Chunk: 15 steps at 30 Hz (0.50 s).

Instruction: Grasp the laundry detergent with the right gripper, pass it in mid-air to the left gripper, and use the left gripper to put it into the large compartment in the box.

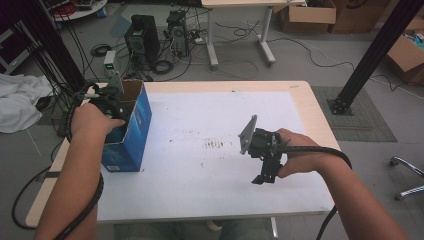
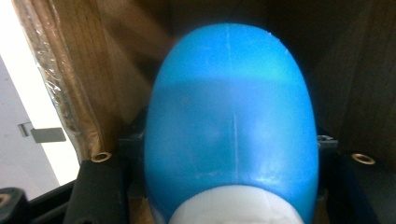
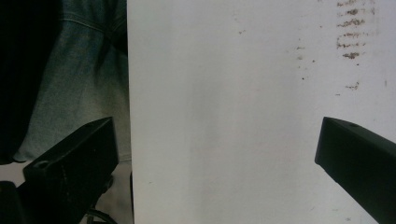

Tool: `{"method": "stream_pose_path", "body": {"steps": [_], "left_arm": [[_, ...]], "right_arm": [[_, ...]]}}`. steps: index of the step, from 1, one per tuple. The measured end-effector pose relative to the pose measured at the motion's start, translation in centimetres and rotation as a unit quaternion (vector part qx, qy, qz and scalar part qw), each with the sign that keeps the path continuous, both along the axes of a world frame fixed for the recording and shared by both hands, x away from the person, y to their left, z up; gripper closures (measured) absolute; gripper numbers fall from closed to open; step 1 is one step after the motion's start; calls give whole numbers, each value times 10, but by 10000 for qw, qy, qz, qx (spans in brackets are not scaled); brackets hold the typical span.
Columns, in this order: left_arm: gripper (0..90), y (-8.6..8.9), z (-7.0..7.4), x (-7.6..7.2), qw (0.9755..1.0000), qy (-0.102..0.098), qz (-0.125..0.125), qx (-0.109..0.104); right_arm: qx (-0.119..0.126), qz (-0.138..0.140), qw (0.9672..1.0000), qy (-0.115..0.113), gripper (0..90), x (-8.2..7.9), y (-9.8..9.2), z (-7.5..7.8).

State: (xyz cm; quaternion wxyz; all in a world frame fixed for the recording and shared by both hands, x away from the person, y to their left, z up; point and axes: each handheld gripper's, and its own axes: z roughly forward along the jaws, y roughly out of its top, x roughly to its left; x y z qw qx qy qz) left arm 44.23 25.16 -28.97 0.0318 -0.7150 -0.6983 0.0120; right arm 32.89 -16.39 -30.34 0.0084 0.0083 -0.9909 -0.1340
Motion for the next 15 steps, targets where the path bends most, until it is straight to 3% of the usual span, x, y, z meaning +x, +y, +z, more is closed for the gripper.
{"method": "stream_pose_path", "body": {"steps": [5,8,15], "left_arm": [[315,-1,2,0,10000,16,-74,-45],[308,-4,8,0,9999,-74,-93,23],[311,-5,13,-1,9999,-57,-118,86]], "right_arm": [[-6,15,10000,10,0,0,0,-1],[-4,7,10000,6,0,0,0,0],[-9,22,10000,-10,0,0,-1,1]]}}
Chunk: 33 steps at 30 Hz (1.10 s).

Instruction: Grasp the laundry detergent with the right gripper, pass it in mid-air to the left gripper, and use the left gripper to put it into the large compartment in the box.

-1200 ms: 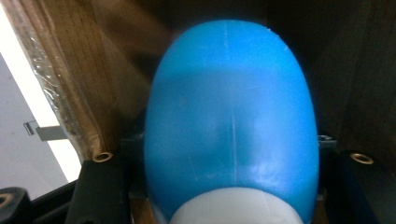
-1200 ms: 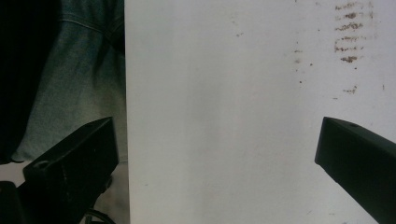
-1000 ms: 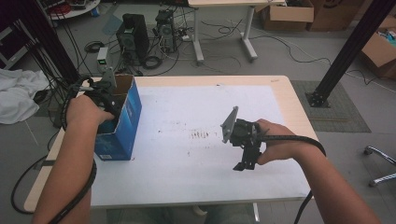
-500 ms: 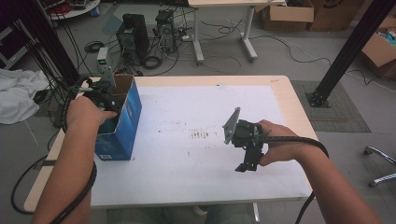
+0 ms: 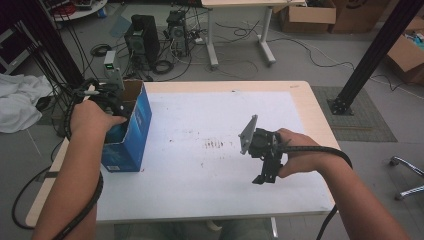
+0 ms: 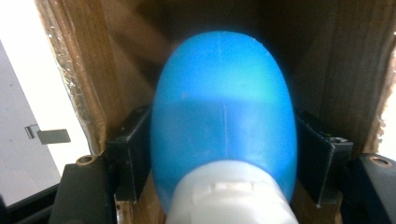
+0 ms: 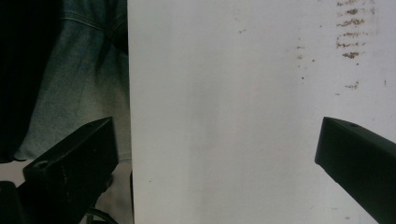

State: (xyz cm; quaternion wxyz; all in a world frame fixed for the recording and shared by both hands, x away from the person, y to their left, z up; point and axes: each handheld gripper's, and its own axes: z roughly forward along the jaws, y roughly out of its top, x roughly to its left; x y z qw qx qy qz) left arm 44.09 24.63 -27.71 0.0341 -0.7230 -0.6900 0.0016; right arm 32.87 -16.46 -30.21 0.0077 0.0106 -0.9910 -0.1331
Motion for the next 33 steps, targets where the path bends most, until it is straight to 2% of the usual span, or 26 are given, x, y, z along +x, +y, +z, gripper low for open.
{"method": "stream_pose_path", "body": {"steps": [5,8,11,16,21,25,32,33], "left_arm": [[301,0,9,-1,10000,-17,-12,42],[244,0,16,-1,10000,-42,30,69],[207,0,24,-3,10000,-84,39,5],[201,0,31,-4,9999,-120,-6,-18],[212,0,47,-6,9997,-223,-80,23],[208,0,53,-5,9996,-264,-107,36],[143,-7,72,-5,9992,-300,-264,-56],[140,-9,77,-5,9985,-374,-388,-50]], "right_arm": [[9,-6,10000,-10,0,-1,-1,2],[16,2,10000,-25,0,-1,0,2],[20,26,10000,-22,0,-2,2,2],[32,49,10000,-31,0,-2,4,3],[44,45,10000,-44,0,-3,4,3],[46,33,10000,-39,0,-3,3,3],[42,19,10000,-13,0,-2,4,2],[45,29,10000,-18,0,-2,4,2]]}}
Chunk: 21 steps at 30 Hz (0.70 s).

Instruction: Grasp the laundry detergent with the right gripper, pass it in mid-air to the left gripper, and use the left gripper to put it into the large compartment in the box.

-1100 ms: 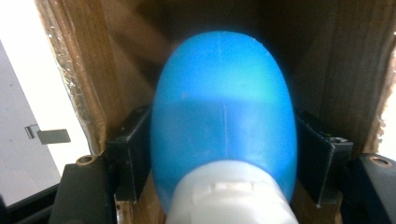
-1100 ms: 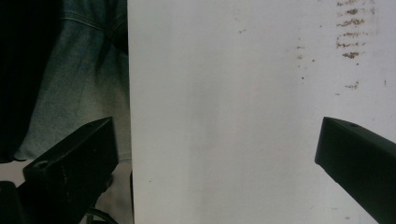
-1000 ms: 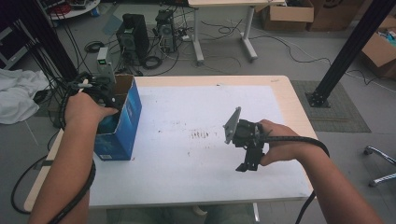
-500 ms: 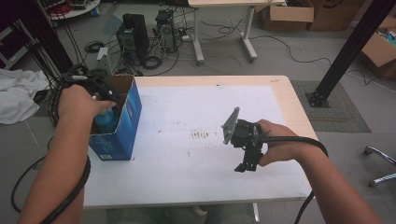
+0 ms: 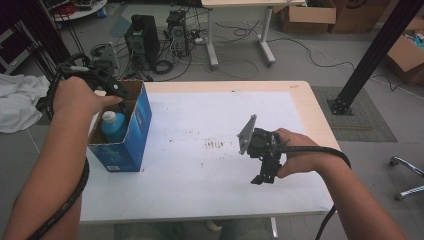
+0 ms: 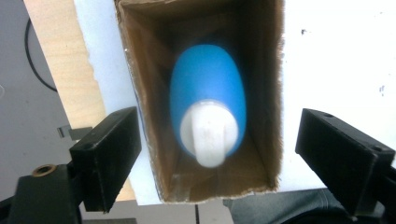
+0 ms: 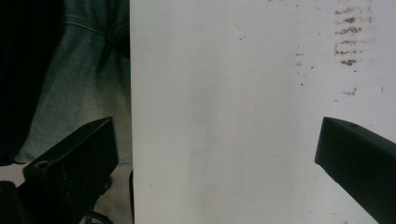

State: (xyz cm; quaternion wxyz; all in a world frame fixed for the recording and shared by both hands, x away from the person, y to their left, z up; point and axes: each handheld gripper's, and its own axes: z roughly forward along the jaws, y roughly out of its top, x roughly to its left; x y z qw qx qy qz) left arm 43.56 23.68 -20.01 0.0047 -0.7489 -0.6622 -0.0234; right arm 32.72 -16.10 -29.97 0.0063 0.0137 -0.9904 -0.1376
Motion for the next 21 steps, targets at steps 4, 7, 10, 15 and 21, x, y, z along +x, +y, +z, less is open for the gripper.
{"method": "stream_pose_path", "body": {"steps": [4,7,10,15,21], "left_arm": [[116,-3,6,-1,10000,7,-81,-3],[106,-6,13,-1,9998,-31,-201,10],[105,-8,19,-3,9996,-64,-288,-19],[80,-16,24,-4,9984,-34,-547,-125],[37,-30,31,-7,9956,-95,-923,-150]], "right_arm": [[12,1,10000,7,0,0,0,0],[10,8,10000,12,0,0,0,-1],[7,-3,10000,16,0,0,0,-1],[0,-11,10000,3,0,0,0,0],[9,-14,10000,-3,0,0,2,1]]}}
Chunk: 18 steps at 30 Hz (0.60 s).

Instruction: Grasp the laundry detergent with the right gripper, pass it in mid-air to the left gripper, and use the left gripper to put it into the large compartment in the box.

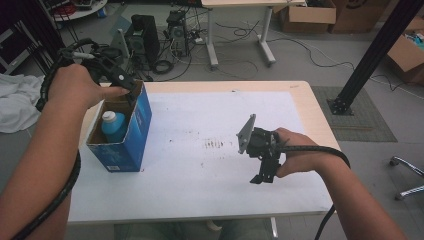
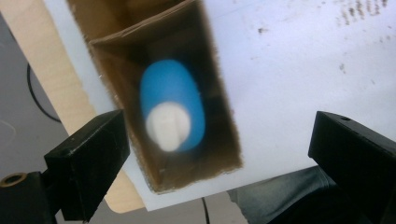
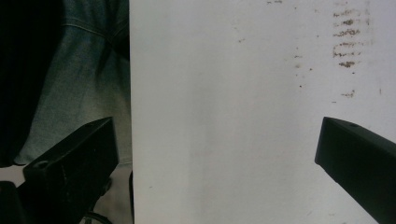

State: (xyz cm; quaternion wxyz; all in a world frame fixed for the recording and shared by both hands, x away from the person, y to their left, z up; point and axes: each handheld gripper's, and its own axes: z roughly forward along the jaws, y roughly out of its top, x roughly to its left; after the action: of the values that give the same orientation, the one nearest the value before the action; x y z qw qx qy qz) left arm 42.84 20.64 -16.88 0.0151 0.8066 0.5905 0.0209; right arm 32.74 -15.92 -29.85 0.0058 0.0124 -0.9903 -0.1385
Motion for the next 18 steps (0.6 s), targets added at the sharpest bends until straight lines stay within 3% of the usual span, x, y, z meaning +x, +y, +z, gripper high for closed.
{"method": "stream_pose_path", "body": {"steps": [1,2,3,5,8,9,10,13,14,15,16,17,18], "left_arm": [[18,-6,1,-1,9997,21,-243,-7],[5,-6,1,-1,9997,21,-243,-7],[4,-14,2,-3,9987,69,-508,-53],[4,-17,2,-4,9979,87,-637,-43],[2,-31,2,-7,9939,104,-1095,-53],[1,-41,1,-10,9906,89,-1365,-42],[1,-41,1,-10,9906,89,-1365,-42],[1,-53,3,-14,9816,38,-1897,-198],[1,-59,5,-17,9754,-56,-2190,-260],[1,-62,6,-18,9718,-71,-2339,-297],[1,-64,7,-19,9698,-75,-2418,-313],[1,-68,8,-21,9644,-119,-2626,-282],[1,-70,9,-22,9607,-128,-2757,-295]], "right_arm": [[-12,4,10000,6,0,0,1,0],[-12,4,10000,6,0,0,1,0],[-20,5,10000,9,0,0,1,0],[-26,8,10000,5,0,0,1,0],[-28,-32,10000,-41,0,1,0,1],[-13,-40,10000,-26,0,1,0,2],[-13,-40,10000,-26,0,1,0,2],[-43,-48,10000,-23,0,2,-1,3],[-50,-69,10000,-32,0,2,-1,3],[-61,-85,9999,-38,0,2,-2,3],[-69,-100,9999,-47,0,2,-2,4],[-70,-119,9999,-47,0,2,-3,4],[-91,-125,9999,-42,0,3,-4,4]]}}
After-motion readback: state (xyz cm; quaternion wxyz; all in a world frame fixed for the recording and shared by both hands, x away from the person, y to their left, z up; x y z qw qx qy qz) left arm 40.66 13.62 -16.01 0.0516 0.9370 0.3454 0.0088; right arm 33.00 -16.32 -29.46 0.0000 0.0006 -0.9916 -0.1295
